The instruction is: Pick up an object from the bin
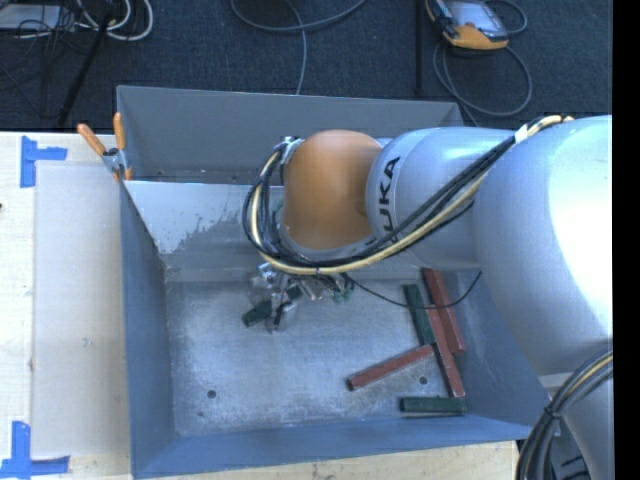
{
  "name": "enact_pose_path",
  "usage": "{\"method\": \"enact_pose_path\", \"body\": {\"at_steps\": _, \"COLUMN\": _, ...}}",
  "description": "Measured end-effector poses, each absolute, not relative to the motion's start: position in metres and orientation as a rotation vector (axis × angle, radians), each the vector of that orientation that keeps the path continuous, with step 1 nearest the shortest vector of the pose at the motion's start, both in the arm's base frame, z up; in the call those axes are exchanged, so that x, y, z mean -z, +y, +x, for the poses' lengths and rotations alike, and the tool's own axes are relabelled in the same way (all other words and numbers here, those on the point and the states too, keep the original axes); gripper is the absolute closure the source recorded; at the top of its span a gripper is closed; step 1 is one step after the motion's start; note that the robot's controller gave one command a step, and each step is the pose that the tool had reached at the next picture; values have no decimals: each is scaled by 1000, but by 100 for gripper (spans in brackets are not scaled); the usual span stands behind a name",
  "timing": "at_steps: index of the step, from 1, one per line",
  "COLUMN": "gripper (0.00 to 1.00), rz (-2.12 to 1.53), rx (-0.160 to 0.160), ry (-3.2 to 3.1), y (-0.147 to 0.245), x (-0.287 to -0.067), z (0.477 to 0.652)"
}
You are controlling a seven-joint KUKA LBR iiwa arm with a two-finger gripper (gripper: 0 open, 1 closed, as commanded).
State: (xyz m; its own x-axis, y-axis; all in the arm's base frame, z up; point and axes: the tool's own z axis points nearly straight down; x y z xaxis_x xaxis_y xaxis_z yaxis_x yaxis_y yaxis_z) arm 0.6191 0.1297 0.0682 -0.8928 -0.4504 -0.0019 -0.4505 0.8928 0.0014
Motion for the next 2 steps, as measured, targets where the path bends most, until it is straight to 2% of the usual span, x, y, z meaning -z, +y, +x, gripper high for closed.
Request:
{"method": "enact_pose_path", "body": {"at_steps": 1, "gripper": 100, "rz": -720, "rx": 0, "ry": 3048, "y": 131, "x": -141, "z": 621}}
{"method": "enact_pose_path", "body": {"at_steps": 2, "gripper": 100, "rz": -716, "rx": -2, "ry": 3057, "y": 131, "x": -143, "z": 622}}
